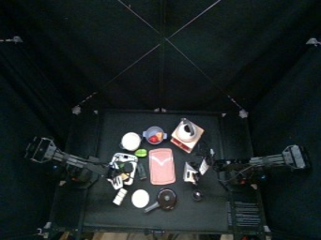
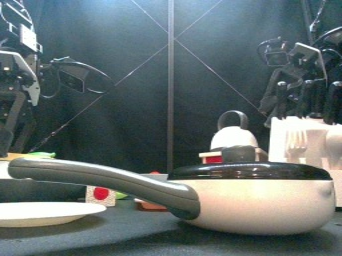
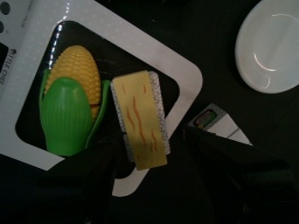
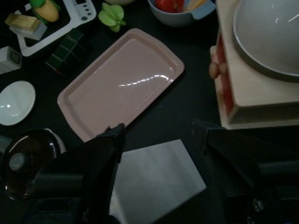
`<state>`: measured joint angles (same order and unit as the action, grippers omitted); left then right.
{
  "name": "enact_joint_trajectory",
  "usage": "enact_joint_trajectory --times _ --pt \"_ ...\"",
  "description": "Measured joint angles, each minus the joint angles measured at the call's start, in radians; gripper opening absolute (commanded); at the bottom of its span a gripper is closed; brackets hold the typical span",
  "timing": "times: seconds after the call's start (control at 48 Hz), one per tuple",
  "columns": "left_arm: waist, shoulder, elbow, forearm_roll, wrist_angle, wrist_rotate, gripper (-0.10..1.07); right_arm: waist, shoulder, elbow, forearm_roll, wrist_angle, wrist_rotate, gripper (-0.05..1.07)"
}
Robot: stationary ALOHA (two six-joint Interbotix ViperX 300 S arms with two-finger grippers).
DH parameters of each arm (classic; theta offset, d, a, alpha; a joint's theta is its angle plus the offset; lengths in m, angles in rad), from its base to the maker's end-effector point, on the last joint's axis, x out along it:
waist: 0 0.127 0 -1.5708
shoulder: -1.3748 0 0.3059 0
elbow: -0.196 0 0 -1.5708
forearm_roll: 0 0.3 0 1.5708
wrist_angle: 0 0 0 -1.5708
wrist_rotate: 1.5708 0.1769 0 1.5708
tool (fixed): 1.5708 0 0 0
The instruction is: Grab cookie cutter
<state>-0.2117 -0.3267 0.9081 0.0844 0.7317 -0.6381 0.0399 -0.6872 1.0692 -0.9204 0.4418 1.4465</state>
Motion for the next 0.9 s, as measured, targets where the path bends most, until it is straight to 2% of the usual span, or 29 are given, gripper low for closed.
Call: enact_joint_trajectory --times 0.521,0.75,0.854,0.896 --pt "0.0 -0.083 -0.037 0.114 -0.021 -0.002 0.92 -0.048 -0.008 -0.009 -0.063 0.0 -0.008 0.94" --pt "0.0 -0.089 -0.044 0.262 -0.186 0.0 0.91 -0.044 -0.051 -0.043 -0.066 0.0 -0.008 0.94" --pt "0.0 -0.089 -0.043 0.336 -0.285 -0.006 0.91 0.002 -0.071 -0.057 -0.037 -0.005 -0.009 0.94" --pt "0.0 -0.089 -0.043 0.367 -0.328 -0.003 0.91 0.046 -0.081 -0.066 -0.029 -0.005 -0.009 0.94"
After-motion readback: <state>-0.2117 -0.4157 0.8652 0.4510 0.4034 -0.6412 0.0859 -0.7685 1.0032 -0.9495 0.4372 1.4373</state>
